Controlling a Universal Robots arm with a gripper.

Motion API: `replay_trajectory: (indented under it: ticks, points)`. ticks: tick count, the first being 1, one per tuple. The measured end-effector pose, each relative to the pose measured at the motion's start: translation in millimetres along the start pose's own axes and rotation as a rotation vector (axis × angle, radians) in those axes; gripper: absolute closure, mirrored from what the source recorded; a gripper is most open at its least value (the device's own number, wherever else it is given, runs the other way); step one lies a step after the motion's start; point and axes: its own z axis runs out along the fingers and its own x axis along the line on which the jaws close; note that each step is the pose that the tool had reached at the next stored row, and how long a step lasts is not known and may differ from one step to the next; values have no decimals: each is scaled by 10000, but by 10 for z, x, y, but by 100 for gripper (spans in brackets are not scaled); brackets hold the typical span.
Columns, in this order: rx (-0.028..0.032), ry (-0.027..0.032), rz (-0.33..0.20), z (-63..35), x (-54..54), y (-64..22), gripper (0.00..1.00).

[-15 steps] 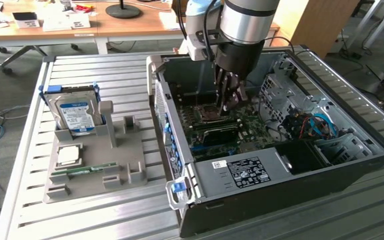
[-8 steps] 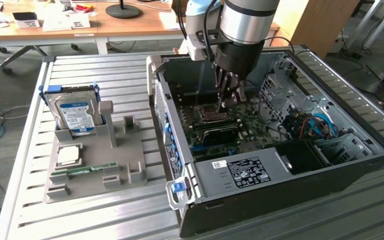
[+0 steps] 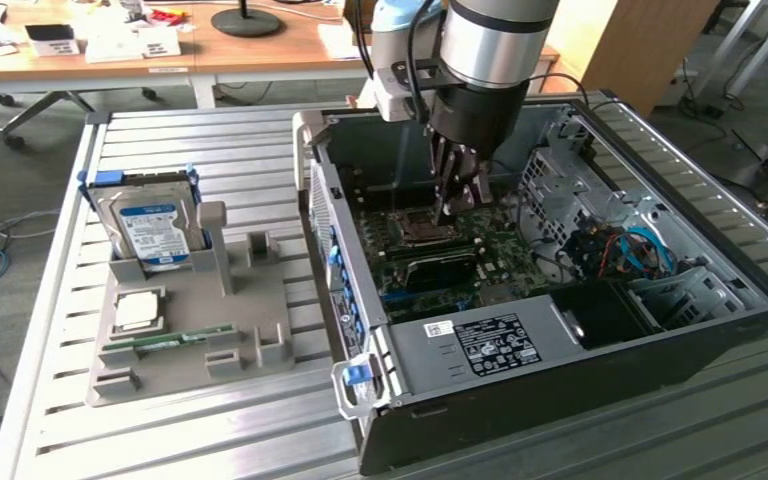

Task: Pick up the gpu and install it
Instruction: 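Press down on the gpu until it lock into place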

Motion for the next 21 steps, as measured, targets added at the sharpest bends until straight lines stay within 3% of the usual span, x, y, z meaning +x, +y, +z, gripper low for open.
replay_trajectory:
  ticks: [21]
  points:
    - [-1,2,0,118,4,3,89]
